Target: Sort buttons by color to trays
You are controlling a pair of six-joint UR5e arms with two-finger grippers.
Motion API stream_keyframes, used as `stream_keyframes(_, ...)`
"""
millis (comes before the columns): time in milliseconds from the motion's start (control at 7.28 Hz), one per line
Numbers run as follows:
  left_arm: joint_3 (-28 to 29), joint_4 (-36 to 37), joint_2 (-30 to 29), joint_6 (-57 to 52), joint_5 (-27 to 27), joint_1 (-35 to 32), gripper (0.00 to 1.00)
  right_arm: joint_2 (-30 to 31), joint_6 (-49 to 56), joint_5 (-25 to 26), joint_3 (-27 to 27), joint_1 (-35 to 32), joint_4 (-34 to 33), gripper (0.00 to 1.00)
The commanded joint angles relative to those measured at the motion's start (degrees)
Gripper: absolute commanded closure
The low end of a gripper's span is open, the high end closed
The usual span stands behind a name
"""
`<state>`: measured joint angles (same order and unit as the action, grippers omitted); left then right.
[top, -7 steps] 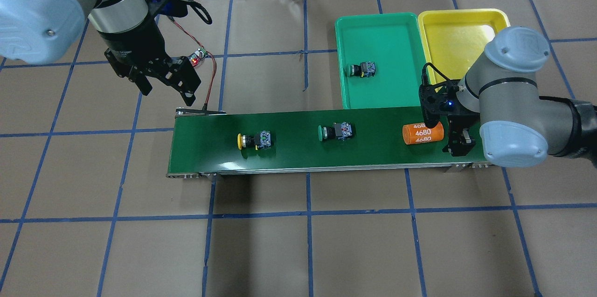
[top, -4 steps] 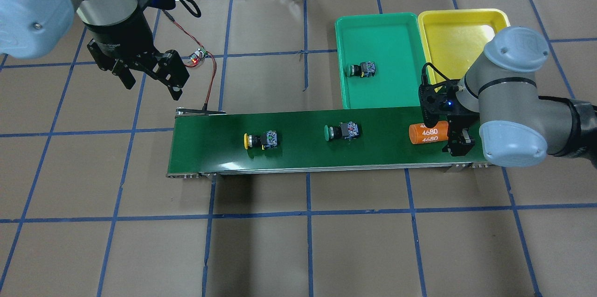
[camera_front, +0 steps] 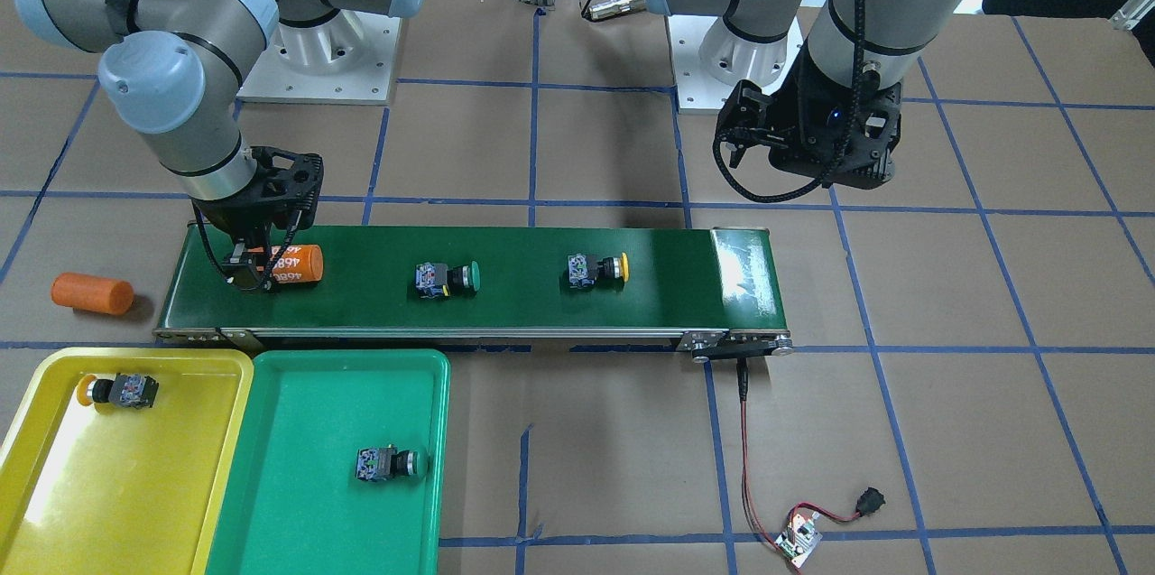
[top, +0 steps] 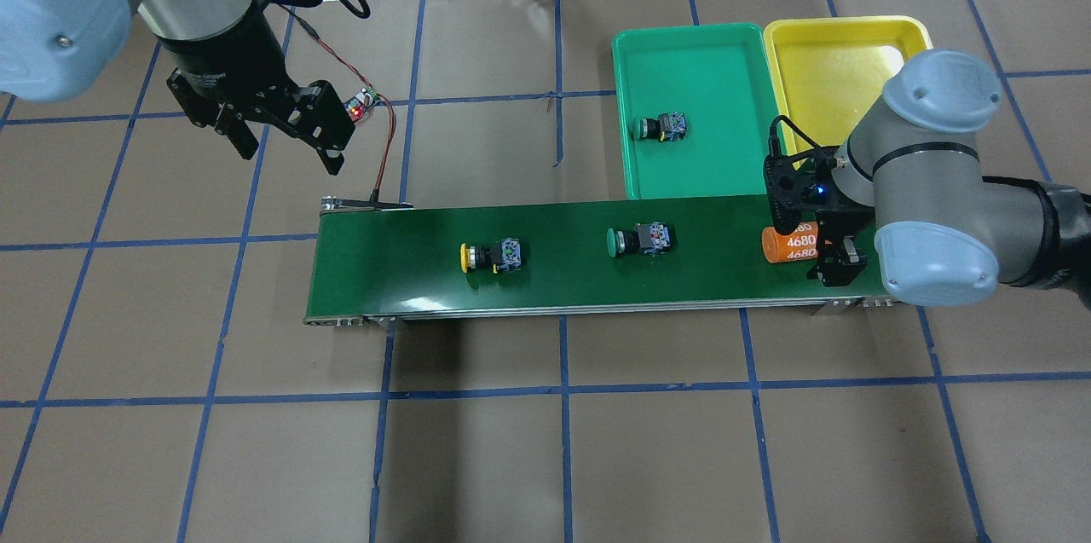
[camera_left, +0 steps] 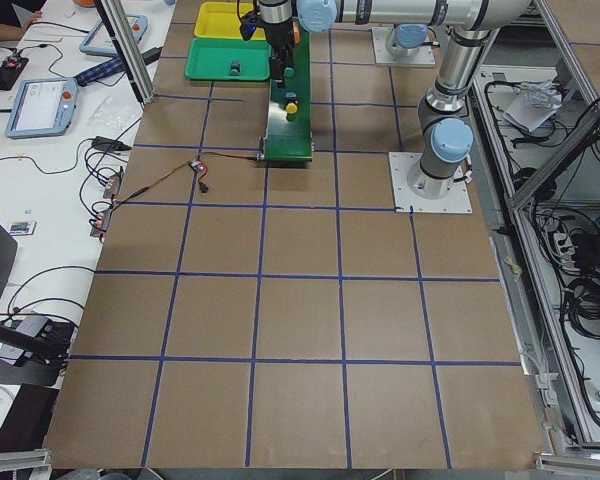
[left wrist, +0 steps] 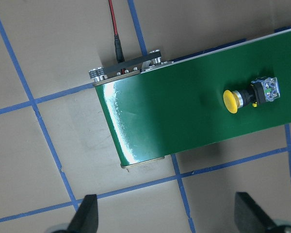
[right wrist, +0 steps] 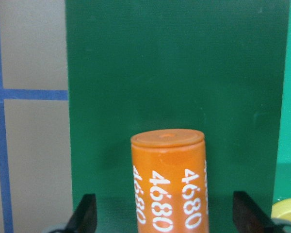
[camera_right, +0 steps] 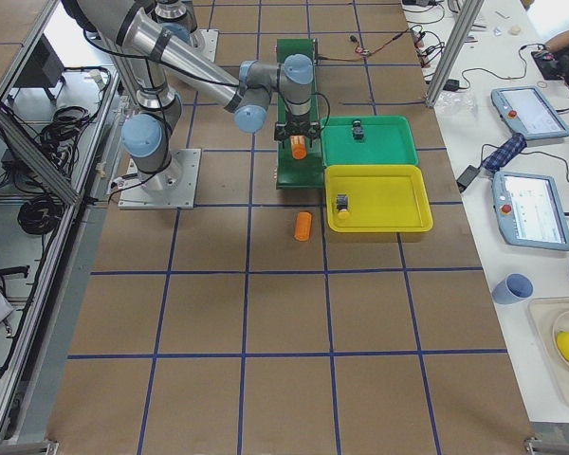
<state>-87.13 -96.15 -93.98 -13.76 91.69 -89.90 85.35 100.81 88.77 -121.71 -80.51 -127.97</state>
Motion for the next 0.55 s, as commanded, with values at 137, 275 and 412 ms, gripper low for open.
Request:
stream_keyframes(137,0.56,-0.18,-0.59,0.4,2.71,2.18,0.0,0.0,0.0,0.0,-0.02,0.0,0.0,0.0)
stream_keyframes(275,0.56,-0.27,-0.42,0.4,2.71,2.19,0.0,0.0,0.0,0.09,-0.02,0.0,0.0,0.0)
stream_keyframes(412,0.56,0.08,-0.33,0.4,2.62,2.45,0.0,-0.09,0.09,0.09,-0.02,0.0,0.0,0.0)
